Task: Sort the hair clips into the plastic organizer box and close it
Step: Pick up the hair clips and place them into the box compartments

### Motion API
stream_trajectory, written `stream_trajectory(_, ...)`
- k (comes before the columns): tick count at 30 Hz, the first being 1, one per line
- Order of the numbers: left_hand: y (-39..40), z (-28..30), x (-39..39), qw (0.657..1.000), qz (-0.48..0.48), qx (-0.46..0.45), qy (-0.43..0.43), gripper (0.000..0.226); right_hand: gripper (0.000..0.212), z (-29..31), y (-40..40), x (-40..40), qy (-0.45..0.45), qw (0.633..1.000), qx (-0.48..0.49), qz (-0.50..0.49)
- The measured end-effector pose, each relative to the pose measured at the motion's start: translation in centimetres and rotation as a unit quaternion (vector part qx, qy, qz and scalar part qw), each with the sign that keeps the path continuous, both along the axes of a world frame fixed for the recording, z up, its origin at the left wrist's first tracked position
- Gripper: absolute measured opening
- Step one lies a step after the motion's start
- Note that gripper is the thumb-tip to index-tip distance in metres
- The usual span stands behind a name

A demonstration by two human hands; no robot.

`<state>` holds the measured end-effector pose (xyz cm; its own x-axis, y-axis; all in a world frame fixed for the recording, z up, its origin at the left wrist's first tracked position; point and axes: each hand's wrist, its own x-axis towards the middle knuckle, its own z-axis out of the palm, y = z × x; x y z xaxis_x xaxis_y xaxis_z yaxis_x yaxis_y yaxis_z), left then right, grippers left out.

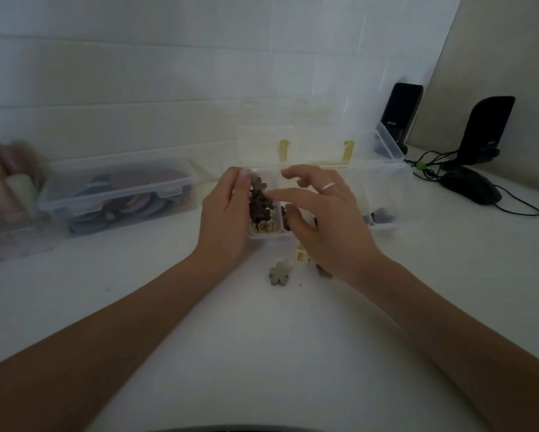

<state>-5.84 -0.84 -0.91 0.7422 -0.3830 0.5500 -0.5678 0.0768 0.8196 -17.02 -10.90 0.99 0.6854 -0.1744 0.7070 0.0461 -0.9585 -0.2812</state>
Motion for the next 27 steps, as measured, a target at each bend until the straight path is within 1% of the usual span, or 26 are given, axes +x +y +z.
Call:
stream_trajectory(2, 0.0, 0.0, 0.1, 1.000, 0.000, 0.000, -0.001, 0.031, 0.040, -0.3, 0.0, 0.0, 0.032, 0.999, -0.032, -0.013)
stream_trajectory(4, 0.0, 0.0, 0.0, 1.000, -0.006, -0.004, 0.000, 0.031, 0.040, -0.2, 0.2, 0.0, 0.043, 0.998, -0.041, -0.014)
stream_trajectory(7, 0.0, 0.0, 0.0, 1.000, -0.008, -0.005, -0.003, 0.031, 0.032, 0.4, 0.5, -0.4, 0.009, 0.999, -0.047, 0.001)
stream_trajectory(9, -0.1, 0.0, 0.1, 1.000, -0.009, -0.005, -0.002, 0.032, 0.024, 1.2, 0.6, -1.2, 0.019, 0.998, -0.027, 0.056)
stream_trajectory(11, -0.2, -0.1, 0.3, 1.000, -0.007, -0.006, 0.003, 0.030, 0.014, 2.0, 0.8, -2.2, 0.098, 0.988, -0.029, 0.112)
stream_trajectory(12, -0.2, -0.1, 0.3, 1.000, -0.005, -0.008, 0.006, 0.029, 0.010, 2.3, 1.0, -2.6, 0.145, 0.981, -0.064, 0.113)
stream_trajectory(13, -0.3, -0.2, 0.3, 1.000, -0.003, -0.009, 0.009, 0.029, 0.010, 2.5, 1.2, -2.9, 0.176, 0.972, -0.113, 0.103)
stream_trajectory(15, -0.3, -0.1, 0.3, 1.000, 0.000, -0.011, 0.013, 0.030, 0.024, 2.6, 1.5, -3.2, 0.206, 0.958, -0.183, 0.084)
stream_trajectory(16, -0.3, -0.1, 0.3, 1.000, 0.000, -0.011, 0.013, 0.030, 0.029, 2.5, 1.6, -3.1, 0.224, 0.951, -0.198, 0.080)
stream_trajectory(18, -0.3, -0.1, 0.3, 1.000, 0.000, -0.010, 0.016, 0.030, 0.028, 2.2, 1.6, -2.9, 0.259, 0.939, -0.210, 0.082)
stream_trajectory(23, -0.3, -0.1, 0.3, 1.000, -0.001, -0.013, 0.016, 0.031, 0.020, 1.5, 1.4, -2.5, 0.253, 0.950, -0.160, 0.090)
stream_trajectory(27, -0.3, -0.1, 0.3, 1.000, 0.003, -0.011, 0.016, 0.031, 0.012, 1.1, 1.5, -2.4, 0.209, 0.965, -0.129, 0.096)
